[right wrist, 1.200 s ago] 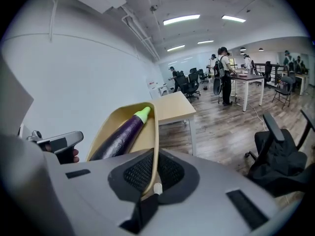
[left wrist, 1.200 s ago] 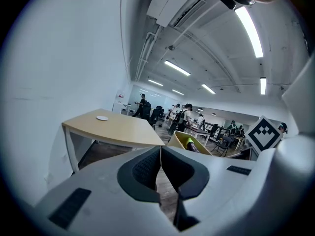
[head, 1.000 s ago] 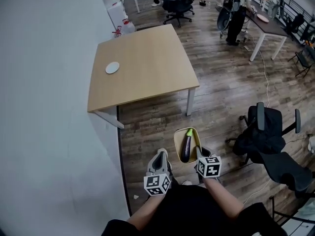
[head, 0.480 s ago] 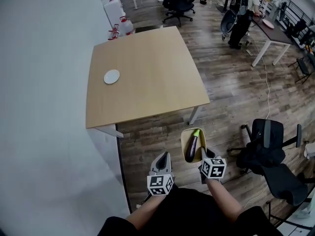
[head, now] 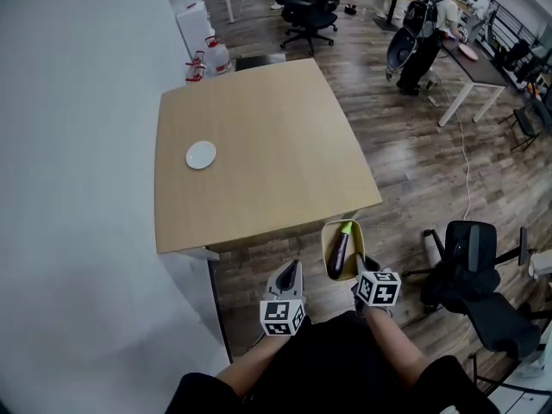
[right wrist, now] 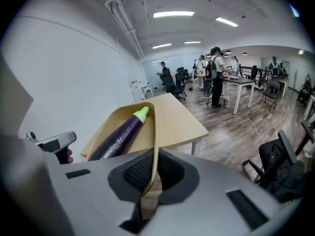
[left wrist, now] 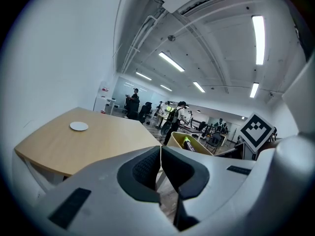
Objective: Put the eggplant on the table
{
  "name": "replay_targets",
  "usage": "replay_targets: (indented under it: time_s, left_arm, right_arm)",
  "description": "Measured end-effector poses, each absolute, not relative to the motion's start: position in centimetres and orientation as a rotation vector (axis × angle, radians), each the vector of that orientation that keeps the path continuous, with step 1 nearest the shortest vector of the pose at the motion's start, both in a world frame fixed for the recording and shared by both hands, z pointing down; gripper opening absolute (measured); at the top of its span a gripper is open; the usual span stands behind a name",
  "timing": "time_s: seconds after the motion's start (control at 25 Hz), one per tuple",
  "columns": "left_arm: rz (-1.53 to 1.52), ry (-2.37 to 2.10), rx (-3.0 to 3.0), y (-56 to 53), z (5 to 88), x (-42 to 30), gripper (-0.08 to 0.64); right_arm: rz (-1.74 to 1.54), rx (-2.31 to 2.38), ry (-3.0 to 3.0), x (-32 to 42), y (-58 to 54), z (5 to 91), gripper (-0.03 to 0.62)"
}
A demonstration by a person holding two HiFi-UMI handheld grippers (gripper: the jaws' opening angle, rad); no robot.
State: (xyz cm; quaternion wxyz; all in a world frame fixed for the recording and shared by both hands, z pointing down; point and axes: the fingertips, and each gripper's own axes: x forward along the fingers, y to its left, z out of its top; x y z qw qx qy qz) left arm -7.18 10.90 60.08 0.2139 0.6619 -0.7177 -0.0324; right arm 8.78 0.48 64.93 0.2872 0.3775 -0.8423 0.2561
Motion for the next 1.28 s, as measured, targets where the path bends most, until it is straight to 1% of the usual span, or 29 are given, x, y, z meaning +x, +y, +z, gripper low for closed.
replay_targets:
  time_s: [0.32, 0.64, 0.96, 1.28]
  left_arm:
    - [-0.126, -2.017, 1.818, 8.9, 60.1, -11.6, 0.018]
    - [-0.110, -2.070, 1.769, 6.7, 61.1, -15.3, 0.017]
    - [-0.097, -2.082, 1.745, -0.6, 61.3, -19.8, 0.018]
    - [-0.067, -2.100, 1.707, -10.5, 61.0, -24.1, 0.018]
  right_arm:
    - [0.673, 0.985, -2.276, 4.1, -1.8, 64.5, 0.063]
    - [0.666, 0.923, -2.304, -0.2, -5.2, 66.1, 0.063]
    - [0.693, 0.880, -2.296, -4.8, -12.7, 67.9, 0.063]
    - [0.717, 0.876, -2.264, -9.0, -23.1, 68.3, 0.063]
